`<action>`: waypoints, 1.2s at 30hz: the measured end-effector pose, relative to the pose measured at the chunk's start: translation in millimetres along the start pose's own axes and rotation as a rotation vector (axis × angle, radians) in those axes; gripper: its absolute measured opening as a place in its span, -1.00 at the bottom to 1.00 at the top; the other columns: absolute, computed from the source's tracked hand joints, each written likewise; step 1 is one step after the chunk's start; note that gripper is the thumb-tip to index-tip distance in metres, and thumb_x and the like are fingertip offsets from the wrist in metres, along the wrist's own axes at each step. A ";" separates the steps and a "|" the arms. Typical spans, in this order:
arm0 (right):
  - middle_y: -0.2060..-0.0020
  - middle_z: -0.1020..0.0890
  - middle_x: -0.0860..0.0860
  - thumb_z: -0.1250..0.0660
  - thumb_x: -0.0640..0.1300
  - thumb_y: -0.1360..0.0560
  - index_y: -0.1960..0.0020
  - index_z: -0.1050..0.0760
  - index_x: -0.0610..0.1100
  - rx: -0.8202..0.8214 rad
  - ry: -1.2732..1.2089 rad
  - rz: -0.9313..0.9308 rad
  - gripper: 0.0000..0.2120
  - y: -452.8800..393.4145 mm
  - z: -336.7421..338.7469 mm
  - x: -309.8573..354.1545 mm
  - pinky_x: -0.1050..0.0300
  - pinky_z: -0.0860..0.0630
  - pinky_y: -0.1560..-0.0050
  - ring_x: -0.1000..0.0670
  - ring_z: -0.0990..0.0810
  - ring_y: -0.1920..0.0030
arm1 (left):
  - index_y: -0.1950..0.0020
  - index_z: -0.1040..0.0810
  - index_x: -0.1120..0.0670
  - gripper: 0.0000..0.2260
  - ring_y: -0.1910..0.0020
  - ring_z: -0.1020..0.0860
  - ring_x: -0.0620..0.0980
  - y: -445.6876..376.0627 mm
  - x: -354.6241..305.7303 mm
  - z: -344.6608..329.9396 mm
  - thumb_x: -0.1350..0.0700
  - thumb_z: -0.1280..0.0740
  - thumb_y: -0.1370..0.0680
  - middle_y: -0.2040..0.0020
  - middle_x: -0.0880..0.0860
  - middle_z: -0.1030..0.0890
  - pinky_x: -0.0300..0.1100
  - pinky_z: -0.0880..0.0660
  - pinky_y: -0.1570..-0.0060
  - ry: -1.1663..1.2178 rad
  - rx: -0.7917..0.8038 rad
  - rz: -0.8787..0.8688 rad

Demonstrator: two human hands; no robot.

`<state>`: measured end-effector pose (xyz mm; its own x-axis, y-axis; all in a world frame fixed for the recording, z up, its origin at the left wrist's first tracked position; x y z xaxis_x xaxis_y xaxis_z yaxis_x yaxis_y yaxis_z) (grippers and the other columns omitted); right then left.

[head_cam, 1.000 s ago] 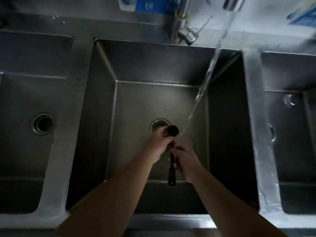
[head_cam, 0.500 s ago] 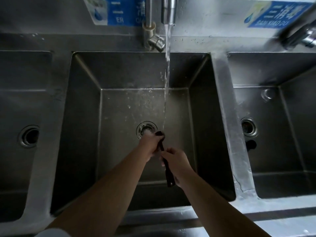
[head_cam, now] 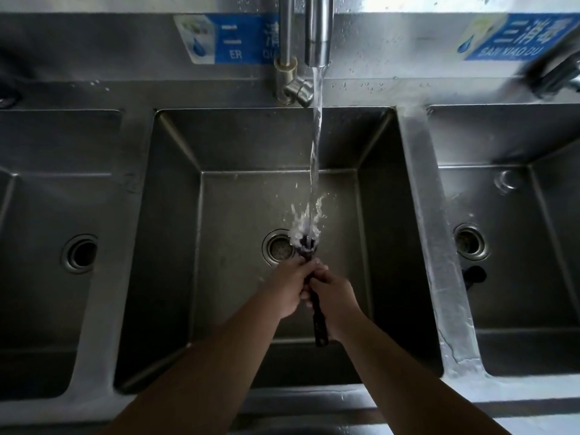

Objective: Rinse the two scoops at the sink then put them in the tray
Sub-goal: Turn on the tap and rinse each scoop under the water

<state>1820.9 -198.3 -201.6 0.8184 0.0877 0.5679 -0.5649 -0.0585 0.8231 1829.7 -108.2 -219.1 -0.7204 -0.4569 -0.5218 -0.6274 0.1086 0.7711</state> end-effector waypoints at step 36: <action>0.27 -0.74 -0.07 -0.35 -0.23 -0.55 0.02 -0.66 -0.07 -0.012 0.008 0.301 -0.87 8.5 -32.7 145.5 0.13 -0.68 0.24 0.01 -0.72 0.27 | 0.10 -0.69 0.06 -0.82 0.37 -0.62 -0.08 -1.6 -142.7 -14.1 0.17 -0.28 -0.56 0.25 0.05 -0.68 -0.25 -0.45 0.48 0.059 -0.087 -0.249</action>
<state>1931.7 -153.6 -112.1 0.6133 0.0758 0.7862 -0.7831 -0.0717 0.6178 1937.6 -55.6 -140.7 -0.5269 -0.5111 -0.6791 -0.7537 -0.0883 0.6513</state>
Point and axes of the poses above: each hand's wrist, its own y-axis away from the middle knuckle, its own z-axis out of the back of the hand, x = y × z, the point moved 10 cm from there along -y, towards the middle knuckle
